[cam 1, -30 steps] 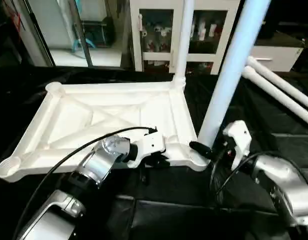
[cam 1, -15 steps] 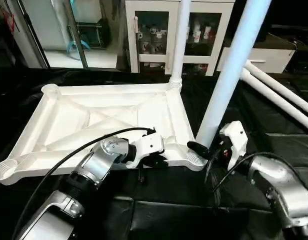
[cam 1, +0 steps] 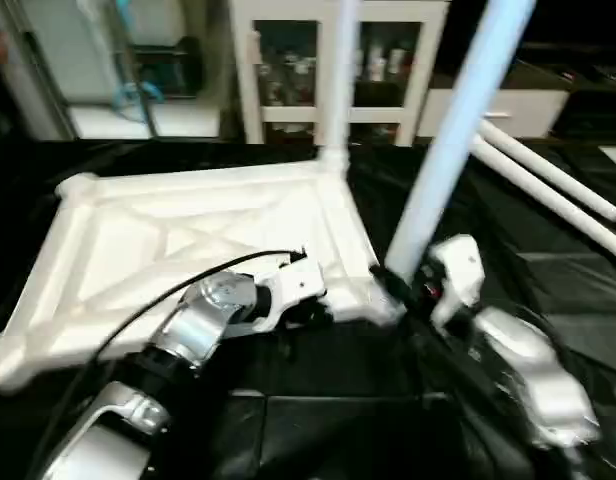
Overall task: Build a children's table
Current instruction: Insert table leg to table base
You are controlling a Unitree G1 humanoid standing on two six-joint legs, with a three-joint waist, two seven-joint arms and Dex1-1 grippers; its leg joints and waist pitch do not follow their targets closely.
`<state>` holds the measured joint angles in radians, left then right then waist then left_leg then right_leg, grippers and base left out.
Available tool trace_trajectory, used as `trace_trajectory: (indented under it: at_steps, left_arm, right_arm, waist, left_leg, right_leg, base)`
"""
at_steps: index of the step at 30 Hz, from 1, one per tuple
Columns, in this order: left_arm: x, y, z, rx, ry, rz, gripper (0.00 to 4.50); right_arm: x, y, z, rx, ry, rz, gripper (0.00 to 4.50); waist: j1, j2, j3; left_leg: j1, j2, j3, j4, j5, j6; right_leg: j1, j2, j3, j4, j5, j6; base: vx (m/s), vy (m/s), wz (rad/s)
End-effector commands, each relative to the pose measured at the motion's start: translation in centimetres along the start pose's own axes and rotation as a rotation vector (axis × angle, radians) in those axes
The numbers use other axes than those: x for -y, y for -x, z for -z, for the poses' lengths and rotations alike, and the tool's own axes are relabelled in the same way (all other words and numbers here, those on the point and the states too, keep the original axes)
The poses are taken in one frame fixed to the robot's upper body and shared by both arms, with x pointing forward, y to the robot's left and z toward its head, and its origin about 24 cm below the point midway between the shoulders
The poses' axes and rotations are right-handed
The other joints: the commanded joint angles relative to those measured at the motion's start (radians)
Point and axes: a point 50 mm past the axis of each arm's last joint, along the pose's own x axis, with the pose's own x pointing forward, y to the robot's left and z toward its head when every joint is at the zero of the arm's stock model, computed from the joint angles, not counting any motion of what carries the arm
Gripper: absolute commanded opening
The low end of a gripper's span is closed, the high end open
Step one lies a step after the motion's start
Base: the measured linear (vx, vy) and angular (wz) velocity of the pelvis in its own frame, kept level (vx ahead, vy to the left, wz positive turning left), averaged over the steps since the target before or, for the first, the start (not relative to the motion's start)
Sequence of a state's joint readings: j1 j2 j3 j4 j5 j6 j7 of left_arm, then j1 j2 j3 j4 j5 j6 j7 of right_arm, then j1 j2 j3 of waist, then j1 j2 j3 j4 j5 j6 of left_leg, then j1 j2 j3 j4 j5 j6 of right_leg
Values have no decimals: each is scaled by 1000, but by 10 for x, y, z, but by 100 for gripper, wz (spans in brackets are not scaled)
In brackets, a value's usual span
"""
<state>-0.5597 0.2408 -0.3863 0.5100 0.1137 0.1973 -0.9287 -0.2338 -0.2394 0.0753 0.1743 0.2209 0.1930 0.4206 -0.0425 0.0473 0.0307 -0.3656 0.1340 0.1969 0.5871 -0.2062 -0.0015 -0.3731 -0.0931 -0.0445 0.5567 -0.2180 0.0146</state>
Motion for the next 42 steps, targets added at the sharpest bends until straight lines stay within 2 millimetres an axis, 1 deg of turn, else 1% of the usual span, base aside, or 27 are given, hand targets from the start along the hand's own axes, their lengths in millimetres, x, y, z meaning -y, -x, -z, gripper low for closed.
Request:
trace_trajectory:
  at_steps: [1,2,3,4,5,6,7,9,10,11,12,13,15,16,17,18,24,27,28,29,33,34,35,37,39,41,42]
  left_arm:
    - [3,-7,-7,46,57,-45,0]
    - [3,-13,-13,56,86,-77,0]
    - [4,-19,-20,70,114,-106,0]
    - [5,-25,-27,85,143,-141,0]
    - [6,-31,-35,99,181,-168,0]
    - [7,-36,-43,109,210,-192,0]
    - [8,-42,-51,116,239,-231,0]
    - [9,-47,-59,124,261,-265,0]
    - [10,-54,-70,148,282,-313,0]
    - [10,-57,-75,155,284,-338,0]
    - [9,-59,-79,160,285,-369,0]
    - [8,-60,-80,161,285,-388,0]
    - [8,-59,-80,155,282,-396,0]
    - [6,-57,-77,143,288,-405,0]
    - [4,-56,-74,131,284,-413,0]
    - [3,-55,-73,123,280,-418,0]
    - [-1,-51,-69,113,291,-441,0]
    - [-1,-52,-68,111,289,-441,0]
    - [-1,-52,-68,111,283,-436,0]
    - [-1,-52,-68,111,281,-432,0]
    - [0,-51,-67,120,261,-408,0]
    - [1,-50,-67,126,251,-395,0]
    - [1,-48,-65,131,233,-374,0]
    - [2,-47,-64,137,218,-353,0]
    - [2,-46,-62,134,211,-338,0]
    - [4,-42,-58,134,176,-287,0]
    - [4,-42,-58,134,176,-287,0]
  right_arm:
    - [35,15,53,-255,-47,318,186]
    - [38,8,51,-248,-68,374,186]
    - [39,2,50,-241,-91,427,186]
    - [40,-4,49,-237,-107,465,186]
    - [39,-11,49,-235,-114,493,186]
    - [38,-16,48,-236,-123,518,186]
    - [38,-22,48,-235,-131,549,186]
    - [37,-27,47,-235,-147,582,186]
    - [36,-34,45,-232,-159,617,186]
    - [35,-38,43,-226,-160,635,186]
    - [35,-42,40,-220,-158,657,186]
    - [34,-44,38,-215,-155,670,186]
    - [34,-47,37,-211,-165,678,186]
    - [34,-50,35,-207,-166,684,186]
    - [34,-51,34,-205,-169,683,186]
    - [34,-52,34,-203,-171,682,186]
    - [34,-55,30,-177,-174,675,186]
    - [32,-60,23,-109,-186,582,186]
    - [32,-61,20,-81,-179,563,221]
    - [31,-62,18,-63,-183,544,242]
    - [27,-63,6,22,-160,448,265]
    - [26,-63,2,46,-150,414,280]
    - [24,-61,-2,77,-145,357,292]
    - [23,-58,-5,99,-130,310,309]
    - [22,-55,-7,116,-117,278,324]
    - [22,-42,-9,149,-90,206,336]
    - [22,-42,-9,149,-90,206,353]
  waist:
    - [-17,-5,-18]
    - [-21,-2,-14]
    - [-32,-4,-15]
    - [-37,-11,-17]
    - [-40,-10,-18]
    - [-41,-6,-17]
    - [-46,-12,-21]
    - [-48,-10,-21]
    - [-49,-20,-26]
    - [-46,-21,-26]
    - [-43,-32,-33]
    - [-33,-32,-37]
    - [-29,-36,-38]
    - [-26,-37,-37]
    - [-26,-41,-37]
    - [-24,-42,-38]
    - [-20,-41,-42]
    - [-18,-41,-43]
    - [-16,-37,-43]
    - [-15,-38,-44]
    - [-6,-36,-46]
    - [3,-42,-50]
    - [9,-36,-49]
    - [16,-39,-51]
    - [19,-40,-51]
    - [34,-38,-48]
    - [39,-40,-46]
  left_leg:
    - [31,92,-82,-117,-719,-114]
    - [29,90,-83,-115,-718,-110]
    - [28,89,-84,-112,-716,-107]
    - [26,88,-85,-112,-713,-101]
    - [27,89,-83,-112,-711,-101]
    - [29,88,-82,-110,-708,-97]
    - [27,88,-80,-109,-699,-94]
    - [19,89,-80,-112,-685,-89]
    - [6,89,-79,-110,-625,-73]
    - [5,88,-78,-110,-608,-68]
    - [6,87,-69,-105,-556,-53]
    - [3,88,-62,-100,-485,-31]
    - [-5,88,-56,-96,-427,-1]
    - [-11,91,-55,-96,-389,27]
    - [-8,92,-53,-95,-394,28]
    - [-5,91,-52,-93,-400,27]
    - [-7,93,-48,-90,-360,34]
    - [-7,94,-46,-88,-337,43]
    - [-9,96,-45,-88,-324,52]
    - [-9,96,-45,-87,-316,55]
    - [-5,97,-40,-82,-280,80]
    - [-10,97,-39,-77,-227,100]
    - [-9,98,-38,-75,-199,119]
    - [-12,97,-36,-70,-161,144]
    - [-13,100,-35,-69,-140,152]
    - [-7,101,-31,-68,-153,153]
    - [-6,102,-30,-69,-162,147]
  right_leg:
    - [-20,-69,29,-86,-525,-108]
    - [-23,-70,29,-89,-532,-110]
    - [-21,-73,25,-87,-544,-115]
    - [-17,-70,21,-93,-550,-105]
    - [-18,-71,22,-90,-539,-110]
    - [-20,-69,19,-95,-523,-113]
    - [-18,-71,18,-90,-500,-125]
    - [-11,-70,18,-91,-466,-127]
    - [-3,-74,20,-83,-392,-149]
    - [-2,-74,21,-84,-372,-154]
    - [-3,-74,25,-84,-316,-172]
    - [-1,-78,30,-80,-252,-192]
    - [4,-81,32,-76,-214,-208]
    - [6,-79,29,-75,-236,-207]
    - [2,-77,28,-77,-250,-206]
    - [1,-75,28,-78,-266,-205]
    - [5,-74,24,-71,-215,-222]
    - [6,-73,22,-68,-187,-231]
    - [10,-74,22,-65,-169,-238]
    - [10,-73,21,-65,-159,-241]
    - [12,-72,21,-62,-124,-262]
    - [18,-74,22,-54,-80,-270]
    - [16,-75,22,-52,-69,-278]
    - [19,-74,20,-49,-46,-280]
    - [19,-77,21,-46,-39,-288]
    - [14,-74,22,-50,-75,-282]
    - [13,-72,23,-51,-91,-276]
  base:
    - [0,0,0]
    - [0,0,0]
    - [0,0,0]
    - [0,0,0]
    - [0,0,0]
    - [0,0,0]
    - [0,0,0]
    - [0,0,0]
    - [0,0,0]
    - [0,0,0]
    - [0,0,0]
    - [0,0,0]
    - [0,0,0]
    - [0,0,0]
    - [0,0,0]
    - [0,0,0]
    - [0,0,0]
    - [0,0,0]
    - [0,0,0]
    - [0,0,0]
    - [0,0,0]
    - [0,0,0]
    - [0,0,0]
    - [0,0,0]
    - [0,0,0]
    - [0,0,0]
    - [0,0,0]
